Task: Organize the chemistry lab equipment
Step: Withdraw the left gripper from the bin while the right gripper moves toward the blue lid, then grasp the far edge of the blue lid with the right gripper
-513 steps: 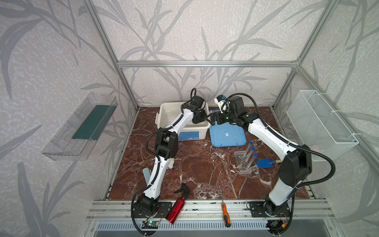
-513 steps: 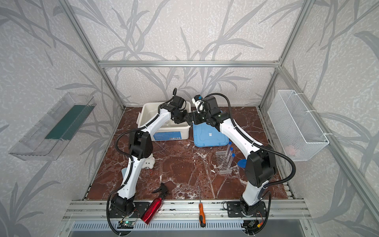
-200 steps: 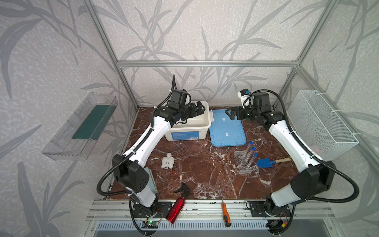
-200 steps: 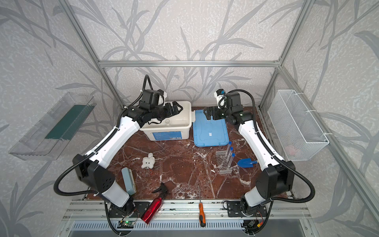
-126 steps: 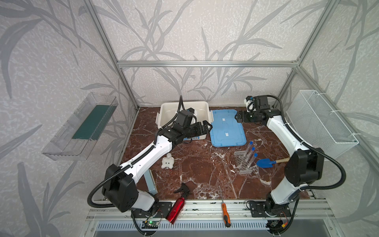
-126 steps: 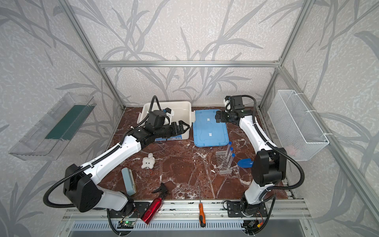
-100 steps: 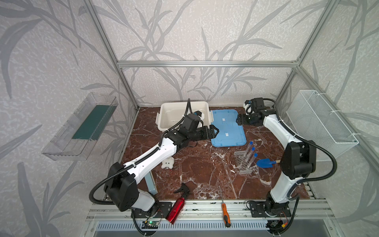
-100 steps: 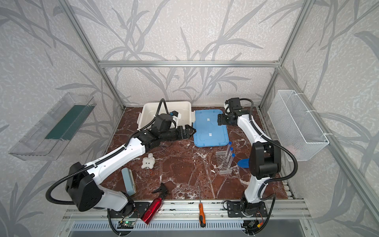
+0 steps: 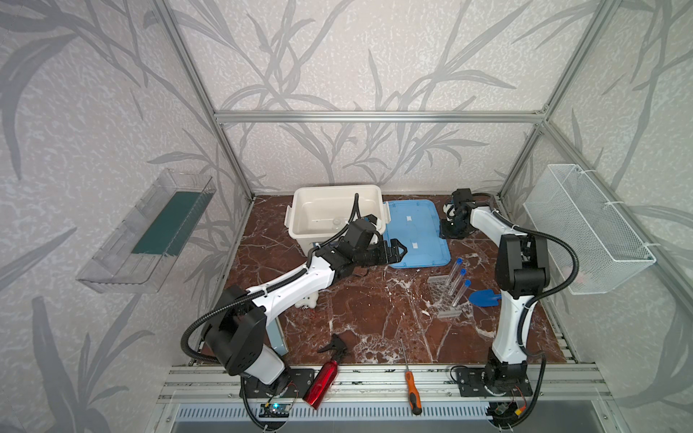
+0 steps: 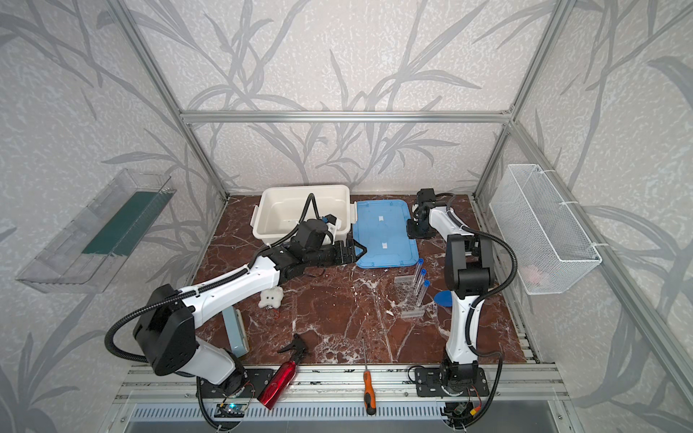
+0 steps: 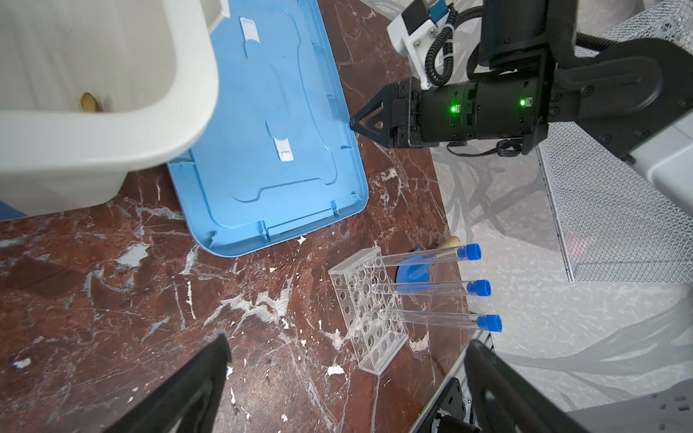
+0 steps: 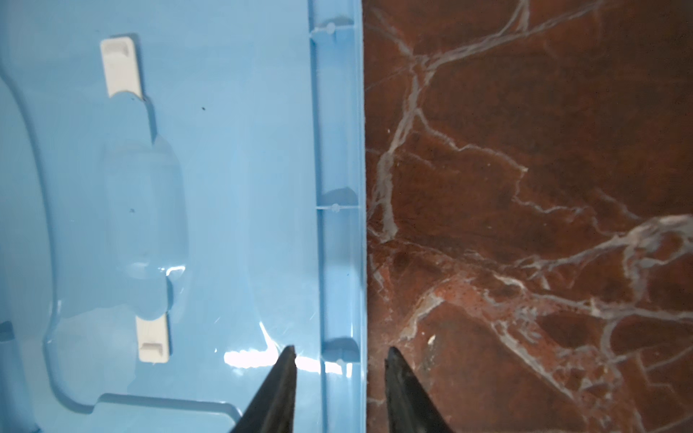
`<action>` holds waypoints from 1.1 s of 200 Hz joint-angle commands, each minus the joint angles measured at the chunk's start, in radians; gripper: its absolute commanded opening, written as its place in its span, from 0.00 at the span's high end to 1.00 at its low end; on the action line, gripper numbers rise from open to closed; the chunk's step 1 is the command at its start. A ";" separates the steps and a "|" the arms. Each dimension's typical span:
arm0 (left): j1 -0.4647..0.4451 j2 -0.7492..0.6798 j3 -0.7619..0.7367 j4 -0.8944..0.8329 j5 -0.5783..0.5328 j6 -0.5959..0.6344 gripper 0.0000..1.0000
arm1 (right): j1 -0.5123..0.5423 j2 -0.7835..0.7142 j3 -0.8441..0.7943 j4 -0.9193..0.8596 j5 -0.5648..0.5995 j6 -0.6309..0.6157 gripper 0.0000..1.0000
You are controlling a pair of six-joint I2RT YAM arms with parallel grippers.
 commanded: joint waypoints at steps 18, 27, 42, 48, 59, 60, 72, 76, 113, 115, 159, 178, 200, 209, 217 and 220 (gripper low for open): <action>-0.005 0.014 -0.024 0.069 -0.002 -0.025 0.01 | -0.006 0.070 0.075 -0.030 0.019 -0.037 0.70; -0.007 0.020 -0.029 0.086 0.003 -0.036 0.01 | -0.007 0.084 0.082 -0.030 0.026 -0.041 0.70; -0.011 0.026 -0.033 0.095 0.007 -0.040 0.01 | -0.008 0.104 0.096 -0.031 0.027 -0.048 0.74; -0.012 0.027 -0.033 0.094 0.007 -0.039 0.01 | -0.008 0.112 0.100 -0.034 0.028 -0.051 0.76; -0.013 0.027 -0.033 0.093 0.007 -0.037 0.01 | -0.009 0.121 0.104 -0.038 0.027 -0.054 0.77; -0.013 0.027 -0.033 0.093 0.006 -0.037 0.01 | -0.008 0.122 0.105 -0.038 0.028 -0.055 0.77; -0.013 0.027 -0.033 0.091 0.004 -0.035 0.01 | -0.010 0.124 0.100 -0.035 0.030 -0.057 0.79; -0.013 0.028 -0.033 0.091 0.004 -0.036 0.01 | -0.010 0.121 0.096 -0.032 0.029 -0.058 0.80; -0.013 0.038 -0.027 0.097 0.009 -0.039 0.01 | -0.020 0.136 0.086 -0.027 -0.010 -0.064 0.85; -0.013 0.038 -0.027 0.098 0.008 -0.040 0.01 | -0.020 0.137 0.086 -0.026 -0.013 -0.065 0.85; -0.016 0.028 -0.026 0.092 -0.008 -0.029 0.01 | -0.025 0.134 0.088 -0.031 -0.008 -0.074 0.99; -0.016 0.020 -0.033 0.094 -0.020 -0.028 0.01 | -0.028 0.122 0.081 -0.017 -0.019 -0.068 1.00; -0.016 0.021 -0.030 0.086 -0.022 -0.024 0.01 | -0.028 0.089 0.056 0.007 -0.001 -0.056 1.00; -0.017 0.019 -0.024 0.073 -0.031 -0.014 0.01 | -0.030 0.062 0.032 0.030 0.008 -0.053 1.00; -0.017 0.015 -0.019 0.056 -0.044 -0.001 0.01 | -0.031 0.033 0.015 0.048 0.016 -0.049 1.00; -0.016 0.013 -0.016 0.048 -0.049 0.005 0.01 | -0.032 0.023 0.010 0.052 0.018 -0.048 1.00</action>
